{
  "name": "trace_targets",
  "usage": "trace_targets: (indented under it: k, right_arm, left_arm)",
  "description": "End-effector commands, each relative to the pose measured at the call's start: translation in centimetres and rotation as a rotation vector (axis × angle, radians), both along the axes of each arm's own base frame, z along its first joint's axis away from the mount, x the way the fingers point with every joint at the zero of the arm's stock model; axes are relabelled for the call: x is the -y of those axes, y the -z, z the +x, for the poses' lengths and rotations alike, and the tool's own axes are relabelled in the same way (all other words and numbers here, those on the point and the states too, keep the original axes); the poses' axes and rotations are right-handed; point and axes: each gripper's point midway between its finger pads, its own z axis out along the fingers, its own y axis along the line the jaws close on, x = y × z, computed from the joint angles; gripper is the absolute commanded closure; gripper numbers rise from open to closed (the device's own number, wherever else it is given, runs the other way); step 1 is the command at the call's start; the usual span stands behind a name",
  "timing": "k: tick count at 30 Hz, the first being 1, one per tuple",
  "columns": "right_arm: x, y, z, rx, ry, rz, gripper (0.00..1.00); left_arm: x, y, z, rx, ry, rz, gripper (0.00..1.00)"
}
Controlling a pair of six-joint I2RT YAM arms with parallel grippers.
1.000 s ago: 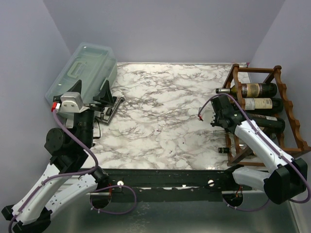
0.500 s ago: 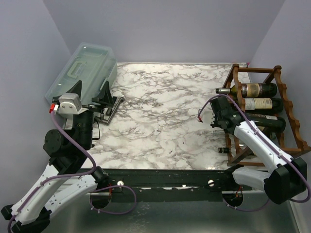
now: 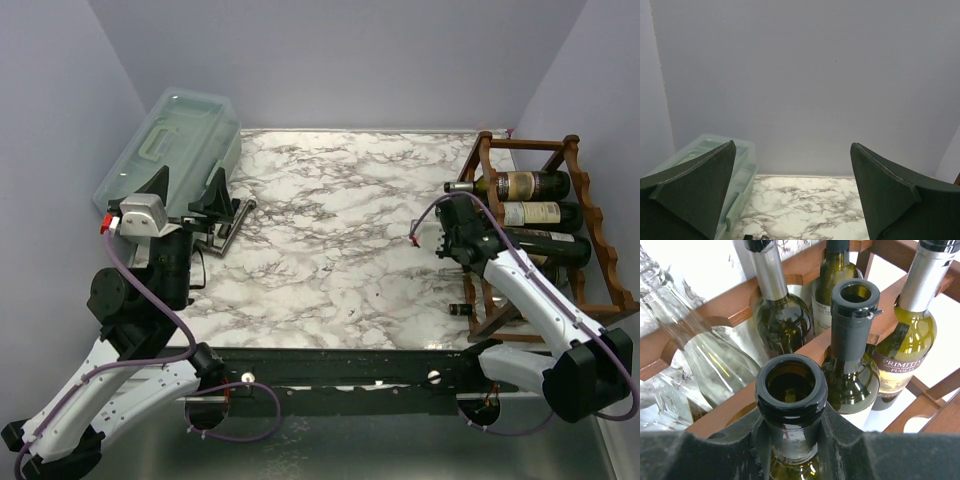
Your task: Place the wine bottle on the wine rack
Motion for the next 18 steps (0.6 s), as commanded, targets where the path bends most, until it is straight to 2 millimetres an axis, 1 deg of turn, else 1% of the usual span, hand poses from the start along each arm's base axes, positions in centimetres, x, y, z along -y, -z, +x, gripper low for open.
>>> trace_targets:
  k: [1,6,12,15,18]
  right_arm:
    - [0.0,-0.9,1.6,-0.117,-0.364,-0.239,1.00]
    - [0.0,-0.9,2.1,-0.100,-0.378,-0.204,0.99]
    - [0.7,0.1,2.1,-0.110,-0.363,-0.208,0.99]
    - [1.3,0.4,2.2,-0.109,-0.345,-0.217,0.95]
    - [2.0,0.5,2.1,-0.109,-0.323,-0.233,0.93]
  left_arm:
    - [-0.9,-0.9,-0.6,0.019,-0.016,-0.030,0.02]
    - [-1.0,-0.9,-0.7,0.019,-0.019,-0.033,0.02]
    - [-1.3,-0.9,-0.8,0.021,-0.024,-0.036,0.01]
    - [-1.2,-1.0,-0.9,0.024,-0.018,-0.039,0.02]
    - [-1.3,-1.0,-1.0,0.025,-0.018,-0.040,0.02]
